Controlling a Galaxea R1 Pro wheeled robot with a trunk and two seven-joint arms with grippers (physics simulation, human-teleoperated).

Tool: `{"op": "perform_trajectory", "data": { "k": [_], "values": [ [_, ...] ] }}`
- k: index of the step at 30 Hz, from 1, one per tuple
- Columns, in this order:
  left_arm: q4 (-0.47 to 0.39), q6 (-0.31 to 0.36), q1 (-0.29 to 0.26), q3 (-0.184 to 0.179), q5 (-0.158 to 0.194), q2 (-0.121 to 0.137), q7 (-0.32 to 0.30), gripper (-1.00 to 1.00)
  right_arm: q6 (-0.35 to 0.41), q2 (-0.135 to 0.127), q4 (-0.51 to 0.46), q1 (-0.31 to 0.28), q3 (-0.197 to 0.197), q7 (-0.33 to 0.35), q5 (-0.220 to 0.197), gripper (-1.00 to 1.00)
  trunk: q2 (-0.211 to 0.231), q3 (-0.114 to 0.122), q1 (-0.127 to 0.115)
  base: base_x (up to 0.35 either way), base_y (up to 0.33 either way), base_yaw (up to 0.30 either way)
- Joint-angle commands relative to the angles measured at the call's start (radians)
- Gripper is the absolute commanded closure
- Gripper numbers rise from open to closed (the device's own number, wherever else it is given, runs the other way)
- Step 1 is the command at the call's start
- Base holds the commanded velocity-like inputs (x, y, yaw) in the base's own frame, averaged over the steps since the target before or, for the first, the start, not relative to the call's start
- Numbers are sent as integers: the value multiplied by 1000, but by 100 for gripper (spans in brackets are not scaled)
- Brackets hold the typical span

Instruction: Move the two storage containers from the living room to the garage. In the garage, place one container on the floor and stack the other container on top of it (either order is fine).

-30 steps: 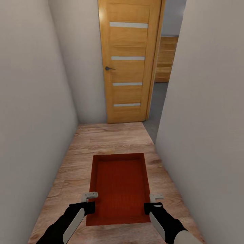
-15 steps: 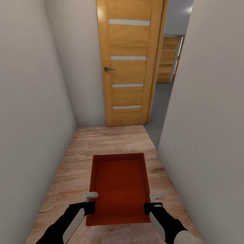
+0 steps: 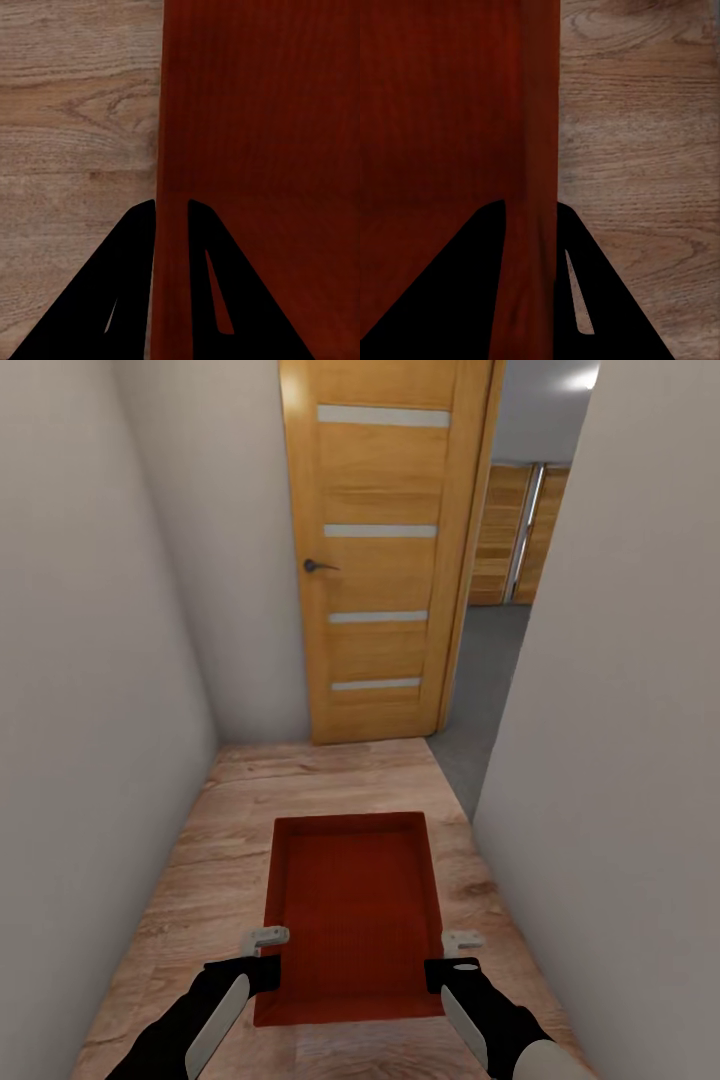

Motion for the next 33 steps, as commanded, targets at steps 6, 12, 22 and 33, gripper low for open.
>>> {"op": "perform_trajectory", "data": {
  "k": [6, 12, 22, 33],
  "values": [
    [-16, -76, -1, 5, 0, 1, 9, 100, 6, -1, -1, 0, 2, -5, -12, 100, 0, -1, 0, 344, 10, 0],
    [-16, -76, -1, 5, 0, 1, 9, 100, 6, -1, -1, 0, 2, -5, -12, 100, 0, -1, 0, 343, 79, 0],
    [-16, -76, -1, 5, 0, 1, 9, 100, 5, -1, -1, 0, 2, -5, -12, 100, 0, -1, 0, 343, 110, 0],
    [-16, -76, -1, 5, 0, 1, 9, 100, 5, -2, -1, 0, 2, -5, -12, 100, 0, -1, 0, 343, 113, 0]
  ]
}}
